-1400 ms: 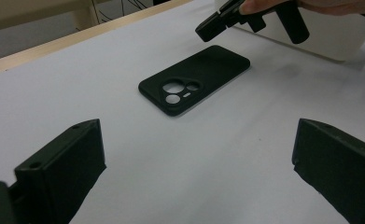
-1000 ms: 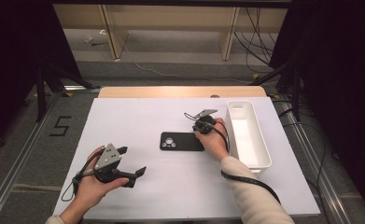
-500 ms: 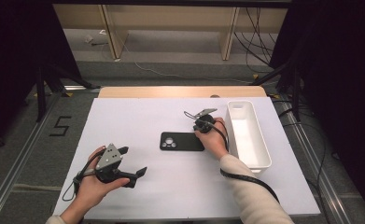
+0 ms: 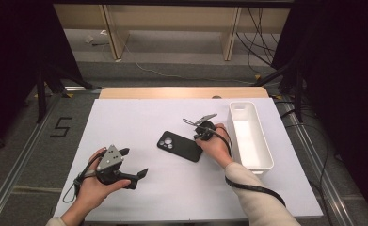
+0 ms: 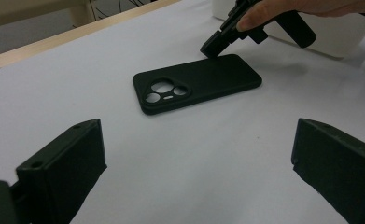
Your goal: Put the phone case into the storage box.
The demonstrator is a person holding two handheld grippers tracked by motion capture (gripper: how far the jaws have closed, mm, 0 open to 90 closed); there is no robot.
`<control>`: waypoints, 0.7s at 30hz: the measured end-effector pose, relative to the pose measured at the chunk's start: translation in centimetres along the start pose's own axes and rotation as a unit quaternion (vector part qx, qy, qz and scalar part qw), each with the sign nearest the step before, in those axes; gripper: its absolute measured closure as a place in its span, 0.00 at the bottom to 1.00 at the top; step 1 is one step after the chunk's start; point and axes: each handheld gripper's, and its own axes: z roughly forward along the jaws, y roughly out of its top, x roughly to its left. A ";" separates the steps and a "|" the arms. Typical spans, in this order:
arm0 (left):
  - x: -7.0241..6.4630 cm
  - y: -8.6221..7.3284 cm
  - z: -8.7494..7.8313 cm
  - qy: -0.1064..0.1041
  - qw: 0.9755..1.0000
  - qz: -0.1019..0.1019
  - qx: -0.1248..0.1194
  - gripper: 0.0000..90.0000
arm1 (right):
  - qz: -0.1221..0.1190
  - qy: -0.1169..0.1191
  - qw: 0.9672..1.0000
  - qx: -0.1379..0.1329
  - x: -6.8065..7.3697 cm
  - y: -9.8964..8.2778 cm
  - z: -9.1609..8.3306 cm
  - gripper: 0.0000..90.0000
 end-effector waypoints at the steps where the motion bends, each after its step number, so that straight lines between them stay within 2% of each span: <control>1: 0.0 0.0 0.0 0.000 1.000 0.000 0.000 0.03 | -0.002 0.005 1.000 0.001 0.2 -0.1 -0.1 1.00; 4: 0.0 0.0 0.0 0.001 1.000 0.000 0.002 0.03 | -0.003 0.021 1.000 0.009 1.0 -0.6 -0.6 1.00; 10: 0.1 -0.1 0.1 0.005 1.000 -0.002 0.007 0.03 | -0.026 0.045 0.999 0.009 3.1 -1.5 -1.3 1.00; 14: 0.1 -0.1 0.1 0.007 1.000 -0.003 0.011 0.04 | -0.047 0.048 0.998 0.002 5.3 -2.2 -1.7 1.00; 17: 0.1 -0.1 0.2 0.006 1.000 -0.004 0.013 0.04 | -0.052 0.071 0.996 -0.003 6.9 -2.3 -1.8 1.00; 18: 0.1 -0.1 0.1 0.007 1.000 -0.003 0.013 0.04 | -0.056 0.077 0.995 -0.003 7.7 -2.3 -1.9 1.00; 21: 0.2 -0.1 0.1 0.008 1.000 -0.004 0.013 0.04 | -0.072 0.086 0.994 -0.013 9.3 -2.3 -1.7 1.00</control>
